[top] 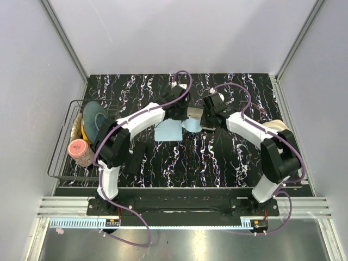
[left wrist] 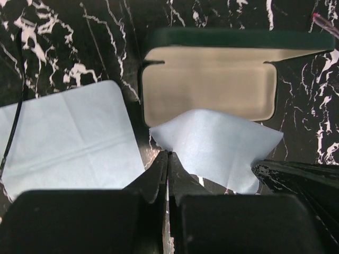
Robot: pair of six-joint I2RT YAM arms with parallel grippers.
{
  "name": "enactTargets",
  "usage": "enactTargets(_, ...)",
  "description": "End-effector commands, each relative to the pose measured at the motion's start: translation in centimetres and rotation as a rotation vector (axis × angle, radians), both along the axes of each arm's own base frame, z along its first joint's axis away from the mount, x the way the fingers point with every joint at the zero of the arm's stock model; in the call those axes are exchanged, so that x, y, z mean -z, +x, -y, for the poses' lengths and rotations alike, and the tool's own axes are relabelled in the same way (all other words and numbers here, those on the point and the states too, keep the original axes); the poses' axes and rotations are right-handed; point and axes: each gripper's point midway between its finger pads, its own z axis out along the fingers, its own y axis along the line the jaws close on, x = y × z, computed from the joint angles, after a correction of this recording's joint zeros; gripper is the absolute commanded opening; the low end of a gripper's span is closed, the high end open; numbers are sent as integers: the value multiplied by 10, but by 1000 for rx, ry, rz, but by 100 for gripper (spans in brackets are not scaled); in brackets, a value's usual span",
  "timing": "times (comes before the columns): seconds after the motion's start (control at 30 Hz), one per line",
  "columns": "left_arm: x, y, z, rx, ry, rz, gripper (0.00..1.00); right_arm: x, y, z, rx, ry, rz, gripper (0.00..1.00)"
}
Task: Organize the sunglasses
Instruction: Place the sunglasses in the sunglasses case.
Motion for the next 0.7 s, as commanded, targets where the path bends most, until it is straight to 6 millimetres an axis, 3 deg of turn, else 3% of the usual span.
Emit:
enactTargets(0.0, -24, 20, 17, 70, -56, 37, 0, -10, 28, 13, 53, -31, 51, 0)
enactTargets(0.37, -13, 47, 35, 64, -95, -1, 0, 3, 55, 35, 89, -60, 34, 0)
enactTargets(0.67, -13, 59, 34, 33, -73, 0, 0, 18, 63, 42, 96, -62, 8, 0)
